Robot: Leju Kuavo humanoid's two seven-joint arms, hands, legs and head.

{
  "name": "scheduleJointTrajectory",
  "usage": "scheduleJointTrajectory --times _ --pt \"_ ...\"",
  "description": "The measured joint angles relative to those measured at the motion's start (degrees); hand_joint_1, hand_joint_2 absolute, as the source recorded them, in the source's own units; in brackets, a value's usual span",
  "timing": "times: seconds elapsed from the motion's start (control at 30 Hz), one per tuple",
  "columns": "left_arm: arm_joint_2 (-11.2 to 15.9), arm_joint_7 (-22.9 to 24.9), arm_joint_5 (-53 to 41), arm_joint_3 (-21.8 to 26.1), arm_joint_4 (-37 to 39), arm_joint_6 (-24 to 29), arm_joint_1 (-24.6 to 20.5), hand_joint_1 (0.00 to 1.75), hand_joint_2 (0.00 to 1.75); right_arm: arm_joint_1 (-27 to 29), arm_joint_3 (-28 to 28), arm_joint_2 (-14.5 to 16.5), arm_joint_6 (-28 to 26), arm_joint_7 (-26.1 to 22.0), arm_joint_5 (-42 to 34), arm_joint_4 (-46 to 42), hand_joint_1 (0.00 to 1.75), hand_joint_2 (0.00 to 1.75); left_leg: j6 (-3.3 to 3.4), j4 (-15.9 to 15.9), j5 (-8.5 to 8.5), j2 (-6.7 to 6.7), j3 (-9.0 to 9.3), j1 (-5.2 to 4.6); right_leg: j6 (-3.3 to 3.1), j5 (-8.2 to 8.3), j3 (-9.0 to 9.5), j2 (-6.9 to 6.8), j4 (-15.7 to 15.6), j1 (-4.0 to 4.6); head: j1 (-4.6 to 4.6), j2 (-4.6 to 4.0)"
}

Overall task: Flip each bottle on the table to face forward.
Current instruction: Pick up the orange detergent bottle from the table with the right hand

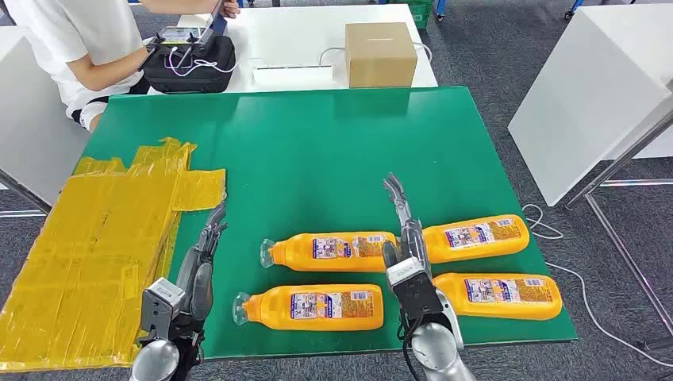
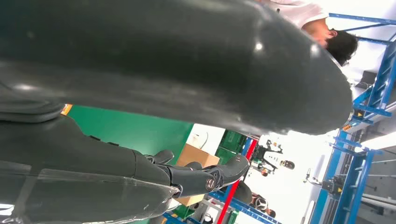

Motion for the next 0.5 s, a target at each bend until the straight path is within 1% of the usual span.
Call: scheduleJointTrajectory --times 0.5 --pt "0.0 0.0 0.0 0.0 0.0 0.0 0.0 0.0 0.0 0.0 0.0 0.0 0.0 0.01 0.0 0.0 0.0 0.0 0.0 0.0 0.0 0.0 0.0 0.0 0.0 0.0 0.0 0.0 0.0 0.0 0.0 0.0"
